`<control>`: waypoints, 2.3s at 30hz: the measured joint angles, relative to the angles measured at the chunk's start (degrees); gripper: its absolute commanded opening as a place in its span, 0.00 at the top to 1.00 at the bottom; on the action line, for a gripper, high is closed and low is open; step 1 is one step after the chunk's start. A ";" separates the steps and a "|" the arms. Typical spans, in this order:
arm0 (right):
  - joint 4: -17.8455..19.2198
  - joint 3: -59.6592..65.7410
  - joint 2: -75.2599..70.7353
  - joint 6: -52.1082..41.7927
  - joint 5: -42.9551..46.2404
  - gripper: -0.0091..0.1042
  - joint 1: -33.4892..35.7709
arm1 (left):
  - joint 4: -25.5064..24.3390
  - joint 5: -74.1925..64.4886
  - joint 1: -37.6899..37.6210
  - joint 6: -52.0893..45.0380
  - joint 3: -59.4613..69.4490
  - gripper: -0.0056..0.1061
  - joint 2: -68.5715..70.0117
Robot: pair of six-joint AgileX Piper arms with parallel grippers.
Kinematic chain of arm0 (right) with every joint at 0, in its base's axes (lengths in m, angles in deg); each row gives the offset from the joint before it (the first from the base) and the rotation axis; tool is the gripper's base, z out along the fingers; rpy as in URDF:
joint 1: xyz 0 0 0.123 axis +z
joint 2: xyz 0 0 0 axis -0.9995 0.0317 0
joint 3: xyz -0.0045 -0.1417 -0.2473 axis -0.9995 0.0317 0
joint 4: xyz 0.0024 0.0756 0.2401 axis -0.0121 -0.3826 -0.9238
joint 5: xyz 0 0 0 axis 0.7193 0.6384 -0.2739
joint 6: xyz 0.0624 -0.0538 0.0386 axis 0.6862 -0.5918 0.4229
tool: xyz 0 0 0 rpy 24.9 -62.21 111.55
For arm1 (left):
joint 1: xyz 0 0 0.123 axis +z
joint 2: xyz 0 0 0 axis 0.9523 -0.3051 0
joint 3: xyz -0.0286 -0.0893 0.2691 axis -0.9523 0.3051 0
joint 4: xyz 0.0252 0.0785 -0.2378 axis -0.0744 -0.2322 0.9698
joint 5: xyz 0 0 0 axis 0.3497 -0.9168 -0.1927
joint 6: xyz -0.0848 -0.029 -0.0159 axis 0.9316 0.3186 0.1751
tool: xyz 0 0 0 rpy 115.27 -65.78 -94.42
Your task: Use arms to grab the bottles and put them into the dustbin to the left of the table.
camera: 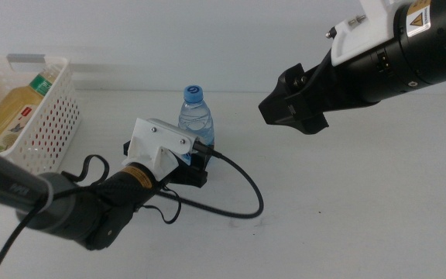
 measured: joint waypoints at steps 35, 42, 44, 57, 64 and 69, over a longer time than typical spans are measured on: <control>0.00 0.00 0.00 0.00 0.00 0.28 0.00 | -0.25 -83.34 4.45 9.74 -17.26 0.97 32.83; 0.00 0.00 0.00 0.00 0.00 0.28 0.00 | 1.77 -111.21 20.69 -5.25 -41.53 0.97 31.74; 0.00 0.00 0.00 0.00 0.00 0.28 0.00 | 1.92 -114.47 26.38 -9.65 -46.42 0.97 28.31; 0.00 0.00 0.00 0.00 0.00 0.28 0.00 | 5.67 -115.17 37.90 -17.32 -51.48 0.79 6.56; 0.00 0.00 0.00 0.00 0.00 0.28 0.00 | 5.83 -113.18 37.90 -17.54 -51.67 0.11 5.92; 0.00 0.00 0.00 0.00 0.00 0.28 0.00 | 7.36 -115.62 37.90 -17.05 -51.67 0.11 9.77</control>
